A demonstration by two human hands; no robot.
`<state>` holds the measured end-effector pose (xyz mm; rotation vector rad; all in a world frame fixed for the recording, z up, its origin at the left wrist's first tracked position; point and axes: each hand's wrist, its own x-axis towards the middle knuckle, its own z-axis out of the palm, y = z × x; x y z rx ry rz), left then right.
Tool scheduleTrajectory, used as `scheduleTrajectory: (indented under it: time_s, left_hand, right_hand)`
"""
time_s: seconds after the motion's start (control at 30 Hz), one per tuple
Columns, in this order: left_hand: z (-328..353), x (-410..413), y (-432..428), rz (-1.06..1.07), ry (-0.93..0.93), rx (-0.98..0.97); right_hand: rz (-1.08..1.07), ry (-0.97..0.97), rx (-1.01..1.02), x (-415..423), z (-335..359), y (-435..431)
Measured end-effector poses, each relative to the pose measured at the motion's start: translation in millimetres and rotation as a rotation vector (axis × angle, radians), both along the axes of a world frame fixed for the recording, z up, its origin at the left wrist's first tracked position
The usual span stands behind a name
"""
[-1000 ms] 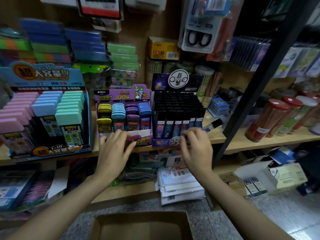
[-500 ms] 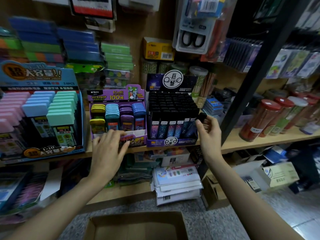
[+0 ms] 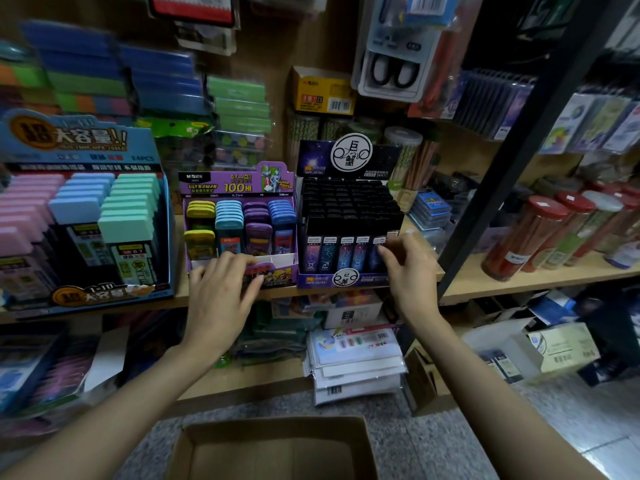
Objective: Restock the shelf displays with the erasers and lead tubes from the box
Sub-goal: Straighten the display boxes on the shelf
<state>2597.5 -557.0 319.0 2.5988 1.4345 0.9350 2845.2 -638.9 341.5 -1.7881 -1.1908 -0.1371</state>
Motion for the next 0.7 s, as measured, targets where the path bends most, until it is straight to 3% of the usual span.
scheduleTrajectory:
  time_s: [0.2, 0.3, 0.4, 0.57, 0.7]
  left_hand:
    - [7.5, -3.5, -3.1, -0.033, 0.003, 0.001]
    - [17.7, -9.0, -2.7, -0.042, -0.035, 0.054]
    - [27.8, -20.9, -1.7, -0.030, -0.104, 0.099]
    - [31.7, -40.9, 1.9, 0.007, -0.122, 0.069]
    - [39.1, -36.2, 14.2, -0.004, -0.137, -0.021]
  right_hand:
    - [-0.043, -0.012, -0.055, -1.6, 5.1, -7.5]
    - [-0.032, -0.235, 0.022, -10.8, 26.6, -12.8]
    - [0.151, -0.336, 0.079, -38.4, 50.1, -11.0]
    - [0.425, -0.383, -0.172, -103.4, 40.7, 5.6]
    - [0.413, -0.364, -0.264, -122.3, 27.1, 25.0]
